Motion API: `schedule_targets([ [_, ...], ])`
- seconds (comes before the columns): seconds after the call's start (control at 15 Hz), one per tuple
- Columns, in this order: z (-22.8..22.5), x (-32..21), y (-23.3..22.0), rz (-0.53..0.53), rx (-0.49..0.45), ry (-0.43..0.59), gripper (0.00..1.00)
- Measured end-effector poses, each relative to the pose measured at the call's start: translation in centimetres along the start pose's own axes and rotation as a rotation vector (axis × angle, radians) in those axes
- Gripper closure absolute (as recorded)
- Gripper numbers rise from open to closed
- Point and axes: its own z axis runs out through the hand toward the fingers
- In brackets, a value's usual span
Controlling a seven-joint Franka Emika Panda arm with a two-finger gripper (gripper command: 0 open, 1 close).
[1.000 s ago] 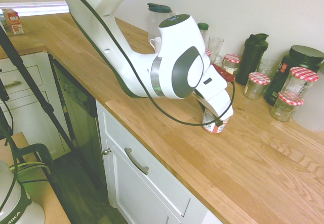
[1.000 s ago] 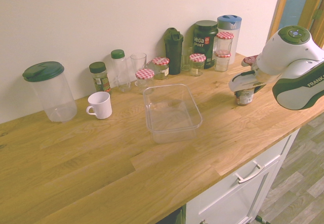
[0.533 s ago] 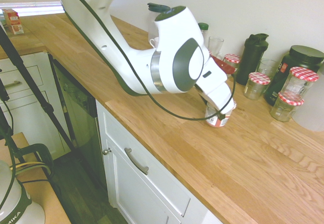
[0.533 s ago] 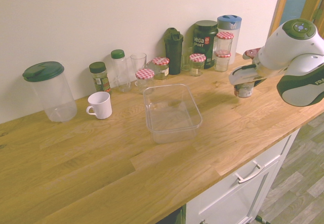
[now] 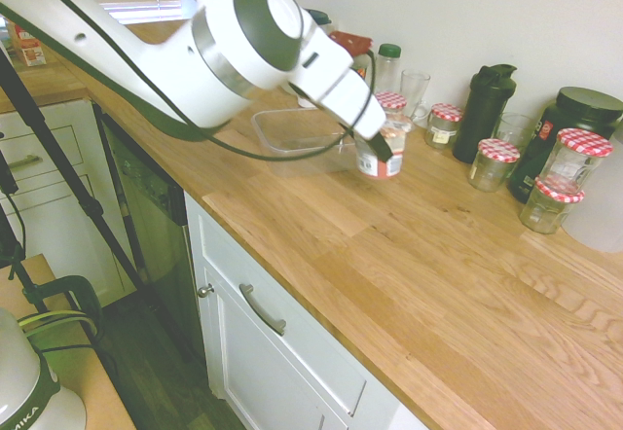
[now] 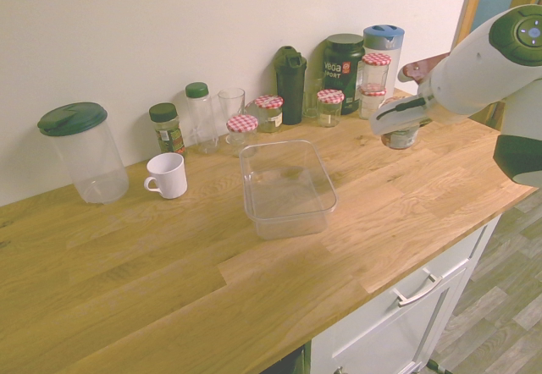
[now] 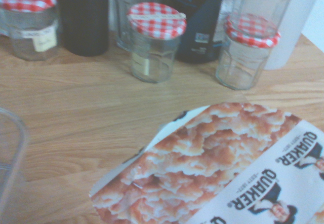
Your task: Put the cereal into the container
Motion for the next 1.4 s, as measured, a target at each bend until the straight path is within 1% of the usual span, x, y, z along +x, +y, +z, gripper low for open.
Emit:
schedule_targets([
  [0.4, -5.6, -7.9, -7.3, -0.147, 0.051, 0.060, 1.00],
  [0.6, -6.0, -10.5, -10.8, -0.211, 0.076, 0.047, 1.00],
  [0.8, -4.0, -12.0, -13.6, -0.260, 0.048, -0.008, 1.00],
  [0.93, -0.8, -12.0, -14.3, -0.280, -0.001, -0.089, 1.00],
  [1.07, 2.5, -10.8, -14.6, -0.288, -0.039, -0.151, 1.00],
  [1.2, 3.9, -9.8, -15.4, -0.314, -0.045, -0.202, 1.00],
  [1.4, 4.8, -9.5, -17.0, -0.360, -0.038, -0.271, 1.00],
])
